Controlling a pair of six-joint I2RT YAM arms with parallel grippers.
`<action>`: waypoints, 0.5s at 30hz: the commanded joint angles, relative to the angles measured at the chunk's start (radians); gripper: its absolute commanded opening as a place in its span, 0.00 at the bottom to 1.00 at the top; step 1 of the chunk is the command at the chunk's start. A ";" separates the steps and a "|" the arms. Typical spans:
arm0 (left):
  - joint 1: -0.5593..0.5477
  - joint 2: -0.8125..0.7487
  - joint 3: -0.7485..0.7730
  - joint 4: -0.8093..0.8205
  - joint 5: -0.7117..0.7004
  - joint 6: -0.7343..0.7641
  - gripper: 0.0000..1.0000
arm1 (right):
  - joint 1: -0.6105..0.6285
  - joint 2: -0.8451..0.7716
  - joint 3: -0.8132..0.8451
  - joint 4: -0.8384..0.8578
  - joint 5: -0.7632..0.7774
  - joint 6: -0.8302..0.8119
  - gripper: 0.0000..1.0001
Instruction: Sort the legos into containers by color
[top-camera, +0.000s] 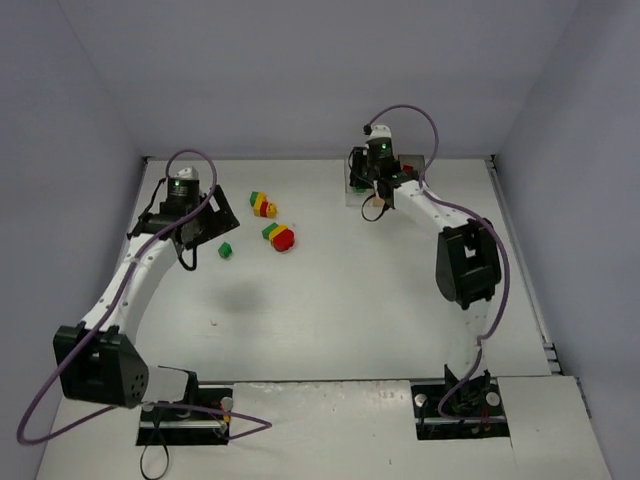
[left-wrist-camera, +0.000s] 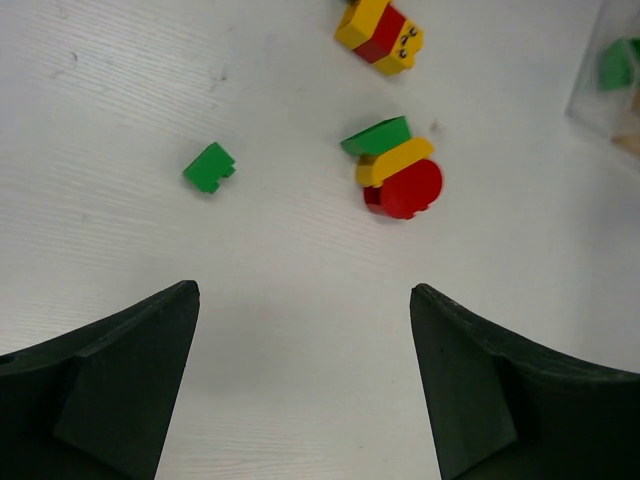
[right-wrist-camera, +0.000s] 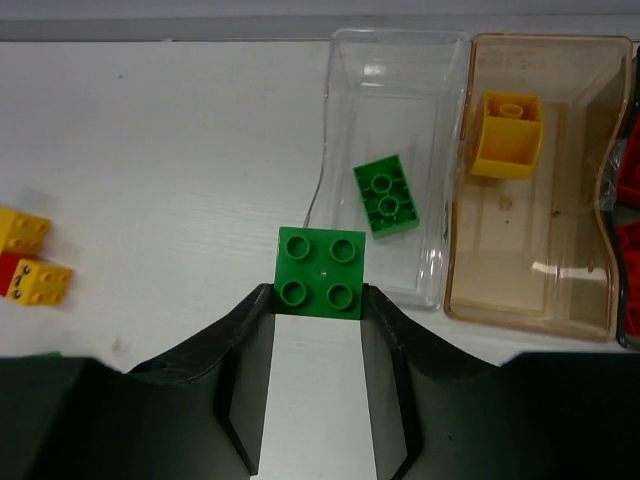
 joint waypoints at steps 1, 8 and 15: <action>0.012 0.067 0.058 -0.052 -0.029 0.171 0.80 | -0.015 0.077 0.154 0.000 0.013 -0.021 0.06; 0.013 0.208 0.113 -0.039 -0.069 0.247 0.80 | -0.043 0.244 0.303 -0.020 -0.036 -0.027 0.21; 0.013 0.346 0.173 -0.020 -0.076 0.281 0.80 | -0.049 0.240 0.331 -0.030 -0.036 -0.056 0.51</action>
